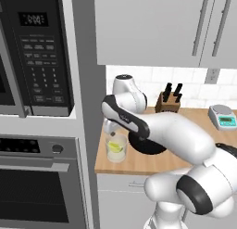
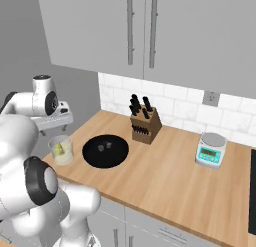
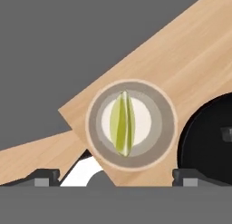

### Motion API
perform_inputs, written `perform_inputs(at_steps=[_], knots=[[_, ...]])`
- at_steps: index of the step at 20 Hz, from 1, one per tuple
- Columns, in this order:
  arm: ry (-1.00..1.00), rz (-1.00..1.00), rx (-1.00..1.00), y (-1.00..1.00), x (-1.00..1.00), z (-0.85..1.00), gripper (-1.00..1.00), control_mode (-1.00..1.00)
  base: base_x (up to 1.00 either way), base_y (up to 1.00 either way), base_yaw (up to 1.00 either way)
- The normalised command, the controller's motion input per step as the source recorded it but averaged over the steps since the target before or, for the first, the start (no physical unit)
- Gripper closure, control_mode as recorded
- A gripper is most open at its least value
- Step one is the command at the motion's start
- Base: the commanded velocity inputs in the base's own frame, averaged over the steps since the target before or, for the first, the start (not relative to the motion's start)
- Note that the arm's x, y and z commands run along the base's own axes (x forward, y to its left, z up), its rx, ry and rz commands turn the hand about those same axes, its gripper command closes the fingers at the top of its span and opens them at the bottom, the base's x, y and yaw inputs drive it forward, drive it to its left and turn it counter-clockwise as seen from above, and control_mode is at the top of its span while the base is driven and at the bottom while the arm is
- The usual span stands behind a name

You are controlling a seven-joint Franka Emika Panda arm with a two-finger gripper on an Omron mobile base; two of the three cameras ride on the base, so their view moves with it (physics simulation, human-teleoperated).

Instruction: Grab a lemon wedge from the fridge and one ice cube from the ice bowl, and put them in the glass of lemonade.

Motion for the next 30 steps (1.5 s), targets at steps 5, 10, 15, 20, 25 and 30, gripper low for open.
perform_inputs(at_steps=[5,10,15,20,25,30], knots=[[-0.11,0.00,0.03,-0.25,-0.13,0.00,-1.00,-1.00,0.00,0.00,0.00],[-0.11,0.00,0.03,-0.23,-0.19,0.00,-1.00,-1.00,0.00,0.00,0.00],[-0.08,0.00,0.07,-0.39,-0.39,0.03,-1.00,-1.00,0.00,0.00,0.00],[0.20,-0.07,0.00,-0.50,-0.07,0.46,-1.00,-1.00,0.00,0.00,0.00],[0.21,-0.15,0.00,-0.65,0.07,0.24,-1.00,-1.00,0.00,0.00,0.00],[0.09,-0.23,0.03,-0.38,0.23,-0.12,-1.00,-1.00,0.00,0.00,0.00]])
